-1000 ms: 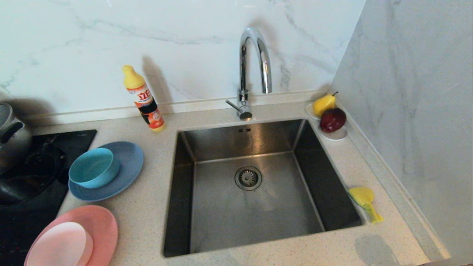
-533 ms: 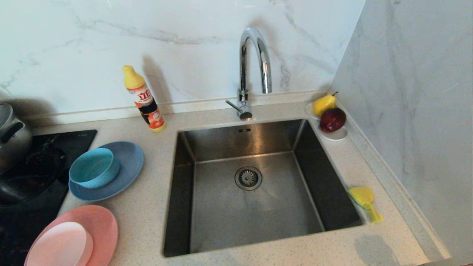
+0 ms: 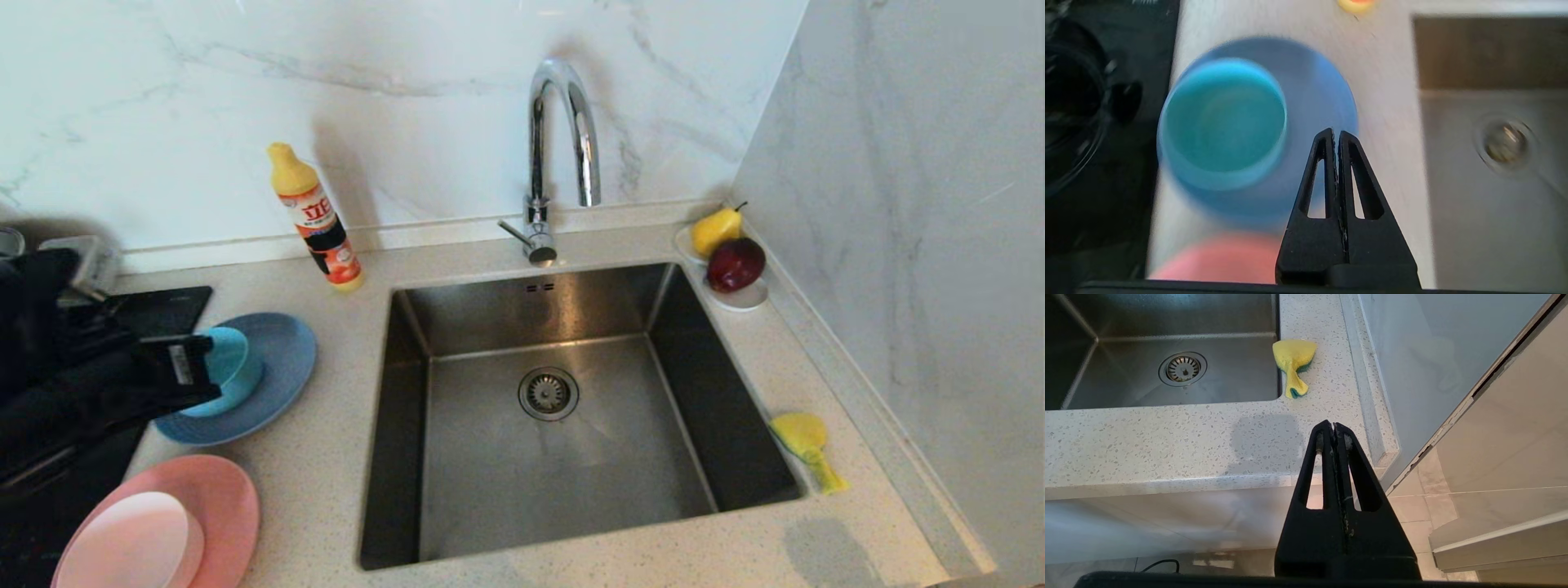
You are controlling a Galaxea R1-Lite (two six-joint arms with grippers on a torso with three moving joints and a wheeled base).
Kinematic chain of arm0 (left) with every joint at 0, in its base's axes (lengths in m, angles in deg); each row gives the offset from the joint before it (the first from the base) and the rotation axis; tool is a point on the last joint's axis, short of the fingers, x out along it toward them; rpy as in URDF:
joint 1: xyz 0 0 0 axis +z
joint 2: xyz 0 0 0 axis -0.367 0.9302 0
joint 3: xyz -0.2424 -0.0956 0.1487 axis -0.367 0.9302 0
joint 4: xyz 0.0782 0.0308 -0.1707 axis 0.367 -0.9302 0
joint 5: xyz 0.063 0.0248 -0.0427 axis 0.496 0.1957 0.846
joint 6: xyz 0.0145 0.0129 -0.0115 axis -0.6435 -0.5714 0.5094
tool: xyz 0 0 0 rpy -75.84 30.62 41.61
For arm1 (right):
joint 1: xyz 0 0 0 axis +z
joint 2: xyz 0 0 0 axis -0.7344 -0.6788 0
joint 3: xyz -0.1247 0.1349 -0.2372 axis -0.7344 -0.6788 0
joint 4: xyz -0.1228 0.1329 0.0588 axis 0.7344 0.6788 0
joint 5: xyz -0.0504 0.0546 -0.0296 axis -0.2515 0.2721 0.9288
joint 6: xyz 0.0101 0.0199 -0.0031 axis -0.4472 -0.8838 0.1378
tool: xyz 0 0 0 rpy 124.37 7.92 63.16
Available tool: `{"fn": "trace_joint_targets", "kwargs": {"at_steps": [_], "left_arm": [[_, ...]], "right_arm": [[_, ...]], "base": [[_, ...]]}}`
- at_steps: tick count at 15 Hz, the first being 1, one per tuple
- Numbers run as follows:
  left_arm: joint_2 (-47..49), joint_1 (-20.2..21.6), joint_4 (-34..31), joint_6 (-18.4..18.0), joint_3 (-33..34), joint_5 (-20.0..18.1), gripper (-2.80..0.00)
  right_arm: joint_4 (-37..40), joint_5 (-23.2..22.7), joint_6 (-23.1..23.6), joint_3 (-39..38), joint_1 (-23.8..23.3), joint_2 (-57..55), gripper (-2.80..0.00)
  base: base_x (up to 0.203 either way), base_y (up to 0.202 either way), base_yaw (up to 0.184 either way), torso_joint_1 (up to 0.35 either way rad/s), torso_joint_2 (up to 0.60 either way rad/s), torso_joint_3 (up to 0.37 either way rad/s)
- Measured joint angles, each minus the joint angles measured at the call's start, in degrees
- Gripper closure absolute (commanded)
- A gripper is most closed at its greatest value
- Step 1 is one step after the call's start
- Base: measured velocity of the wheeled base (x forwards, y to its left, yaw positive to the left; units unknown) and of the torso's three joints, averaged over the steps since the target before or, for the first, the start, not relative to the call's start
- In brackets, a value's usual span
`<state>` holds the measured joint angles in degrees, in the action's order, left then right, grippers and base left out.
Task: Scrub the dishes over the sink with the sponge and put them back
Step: Grab the dish soap
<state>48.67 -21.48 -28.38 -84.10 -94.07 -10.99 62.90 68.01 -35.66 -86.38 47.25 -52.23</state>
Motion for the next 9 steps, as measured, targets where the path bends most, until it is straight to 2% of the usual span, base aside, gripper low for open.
{"fn": "trace_joint_targets", "kwargs": {"at_steps": [2,3,5,9], "left_arm": [[8.24,0.00,8.43,0.13,-1.44,1.93,0.00],[11.46,-0.05,11.71,0.15,-2.03,2.32,-2.80],[16.50,-0.10,15.44,0.39,-3.37,2.57,-2.80],[20.76,-0.56,15.97,1.79,-5.85,1.39,-2.80]], "right_arm": [[0.01,-0.02,-0.03,0.00,0.00,0.00,0.00],[0.01,-0.02,0.00,0.00,0.00,0.00,0.00],[0.01,0.01,0.01,0.00,0.00,0.00,0.00],[0.03,0.02,0.00,0.00,0.00,0.00,0.00]], "base": [[0.000,0.000,0.000,0.000,0.00,0.000],[0.000,0.000,0.000,0.000,0.00,0.000],[0.000,0.000,0.000,0.000,0.00,0.000],[0.000,0.000,0.000,0.000,0.00,0.000]]}}
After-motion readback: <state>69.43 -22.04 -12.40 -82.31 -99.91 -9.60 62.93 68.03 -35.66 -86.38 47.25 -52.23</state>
